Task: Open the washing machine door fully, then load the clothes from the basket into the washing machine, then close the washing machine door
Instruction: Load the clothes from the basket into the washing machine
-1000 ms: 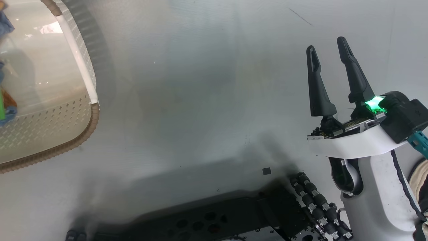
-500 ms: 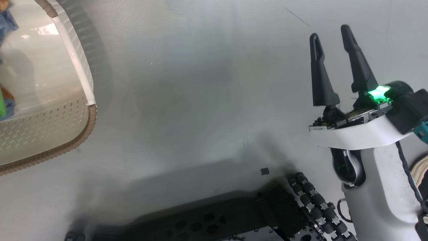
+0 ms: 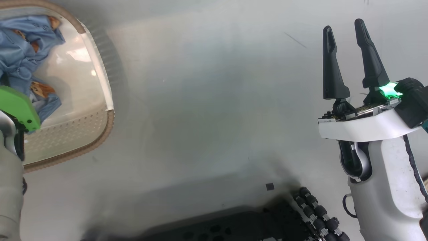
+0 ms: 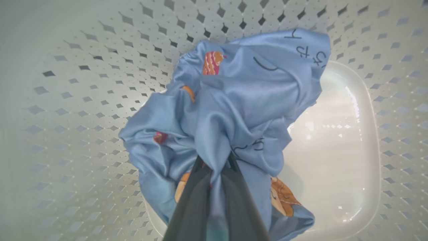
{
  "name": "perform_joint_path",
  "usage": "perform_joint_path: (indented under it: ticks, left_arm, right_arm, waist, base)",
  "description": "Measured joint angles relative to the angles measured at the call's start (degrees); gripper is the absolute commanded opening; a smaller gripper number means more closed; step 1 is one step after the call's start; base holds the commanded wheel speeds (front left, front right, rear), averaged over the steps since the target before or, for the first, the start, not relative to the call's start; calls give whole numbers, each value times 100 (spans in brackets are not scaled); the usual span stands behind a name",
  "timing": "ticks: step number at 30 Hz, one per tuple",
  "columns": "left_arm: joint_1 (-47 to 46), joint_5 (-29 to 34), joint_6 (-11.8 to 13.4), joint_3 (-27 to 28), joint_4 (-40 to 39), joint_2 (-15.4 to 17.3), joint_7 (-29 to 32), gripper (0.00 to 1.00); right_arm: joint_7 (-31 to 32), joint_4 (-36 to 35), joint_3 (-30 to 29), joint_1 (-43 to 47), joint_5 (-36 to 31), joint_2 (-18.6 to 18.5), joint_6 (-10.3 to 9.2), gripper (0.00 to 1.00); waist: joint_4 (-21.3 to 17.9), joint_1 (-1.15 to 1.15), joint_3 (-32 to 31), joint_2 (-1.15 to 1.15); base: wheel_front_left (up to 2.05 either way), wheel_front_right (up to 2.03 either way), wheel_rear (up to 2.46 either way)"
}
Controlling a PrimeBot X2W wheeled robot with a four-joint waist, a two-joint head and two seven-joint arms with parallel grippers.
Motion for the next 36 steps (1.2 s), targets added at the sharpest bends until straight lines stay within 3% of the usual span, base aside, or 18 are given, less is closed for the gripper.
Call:
perform_joint_path:
  ticks: [6,17,36]
  left_arm:
    - [77,-220,-247,178,12,-222,-665,0]
    - [648,-431,-415,280,-81,-616,-688,0]
    - [1938,-444,-553,591,-2468,-1176,-681,0]
  right_arm:
    - [0,120,-102,0,-165,-3,1,100]
    - [0,311,-235,44,-307,-14,4,100]
    - [0,668,-447,632,-367,-20,5,100]
  waist:
    - [143,0,-386,0]
    - [457,-1,-1205,0]
    - [903,-1,-2676,0]
  base:
    - [0,0,0]
    - [0,0,0]
    - [0,0,0]
